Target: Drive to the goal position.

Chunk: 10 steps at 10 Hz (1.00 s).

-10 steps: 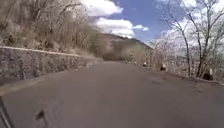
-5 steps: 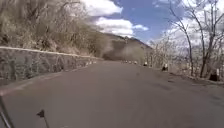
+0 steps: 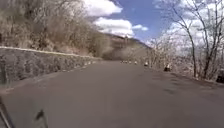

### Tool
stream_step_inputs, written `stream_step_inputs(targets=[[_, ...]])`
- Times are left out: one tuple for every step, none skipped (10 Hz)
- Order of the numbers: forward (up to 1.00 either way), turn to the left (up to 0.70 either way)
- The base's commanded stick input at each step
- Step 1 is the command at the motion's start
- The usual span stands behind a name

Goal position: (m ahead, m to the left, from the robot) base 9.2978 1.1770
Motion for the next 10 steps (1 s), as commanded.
stream_step_inputs(targets=[[0.70, 0.00], [0.70, 0.00], [0.70, 0.00], [0.70, 0.00], [0.70, 0.00], [0.70, 0.00], [0.70, 0.00], [0.70, 0.00], [0.70, 0.00], [0.70, 0.00]])
